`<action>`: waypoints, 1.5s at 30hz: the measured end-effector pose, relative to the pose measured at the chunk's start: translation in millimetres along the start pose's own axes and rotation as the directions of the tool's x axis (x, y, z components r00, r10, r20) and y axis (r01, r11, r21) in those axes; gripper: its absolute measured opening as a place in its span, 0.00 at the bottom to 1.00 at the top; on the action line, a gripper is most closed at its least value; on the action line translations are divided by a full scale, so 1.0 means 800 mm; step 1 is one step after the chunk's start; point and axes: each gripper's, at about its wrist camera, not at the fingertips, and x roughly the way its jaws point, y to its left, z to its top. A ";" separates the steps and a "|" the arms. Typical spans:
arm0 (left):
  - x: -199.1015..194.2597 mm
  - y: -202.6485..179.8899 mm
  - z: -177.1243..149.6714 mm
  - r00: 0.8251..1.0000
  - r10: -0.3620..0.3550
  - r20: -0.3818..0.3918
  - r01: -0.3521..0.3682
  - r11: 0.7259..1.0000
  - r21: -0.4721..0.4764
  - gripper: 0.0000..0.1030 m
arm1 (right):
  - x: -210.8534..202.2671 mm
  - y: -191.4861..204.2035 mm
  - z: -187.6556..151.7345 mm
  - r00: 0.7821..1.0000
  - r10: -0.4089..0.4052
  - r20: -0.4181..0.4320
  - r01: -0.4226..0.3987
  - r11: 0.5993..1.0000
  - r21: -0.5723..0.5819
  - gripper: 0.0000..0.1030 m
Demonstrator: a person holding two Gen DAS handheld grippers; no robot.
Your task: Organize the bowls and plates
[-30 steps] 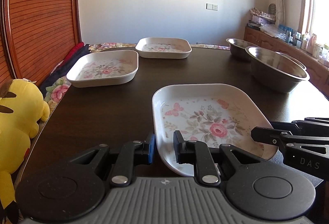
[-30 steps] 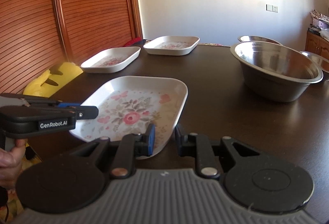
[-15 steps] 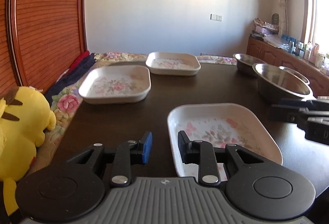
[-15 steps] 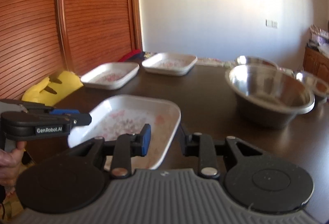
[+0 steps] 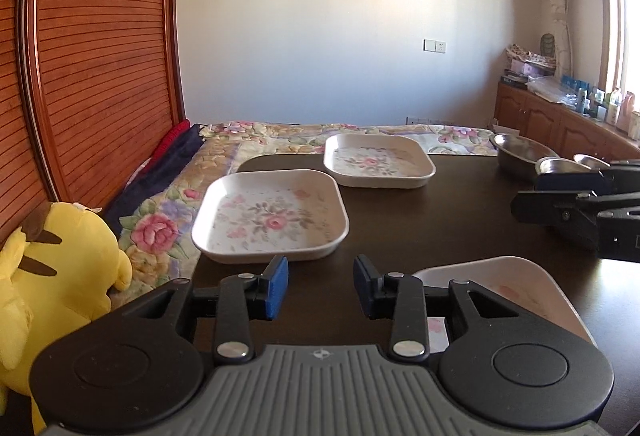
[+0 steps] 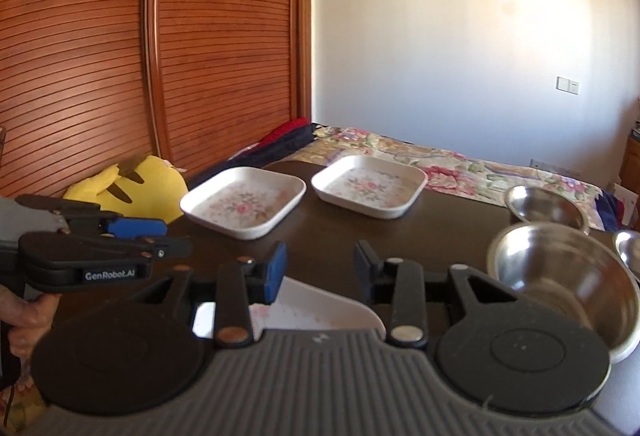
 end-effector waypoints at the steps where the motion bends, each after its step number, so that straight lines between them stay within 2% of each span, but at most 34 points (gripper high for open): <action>1: 0.003 0.002 0.002 1.000 0.001 -0.002 -0.001 1.000 0.004 0.38 | 0.003 0.002 0.003 1.000 0.005 -0.002 -0.005 1.000 -0.004 0.38; 17: 0.059 0.060 0.031 0.998 0.059 -0.019 -0.059 0.998 0.028 0.40 | 0.081 0.016 0.048 0.995 0.084 -0.060 -0.084 0.996 -0.012 0.38; 23: 0.080 0.078 0.039 0.998 0.066 -0.025 -0.065 0.998 0.024 0.41 | 0.117 0.018 0.059 0.988 0.119 -0.096 -0.116 0.993 0.028 0.38; 30: 0.107 0.102 0.043 0.996 0.070 -0.049 -0.069 0.998 0.008 0.41 | 0.162 0.021 0.063 0.976 0.146 -0.159 -0.134 0.987 0.083 0.38; 45: 0.143 0.132 0.040 0.994 0.052 -0.094 -0.055 0.998 -0.031 0.40 | 0.216 0.025 0.056 0.953 0.141 -0.268 -0.121 0.989 0.089 0.36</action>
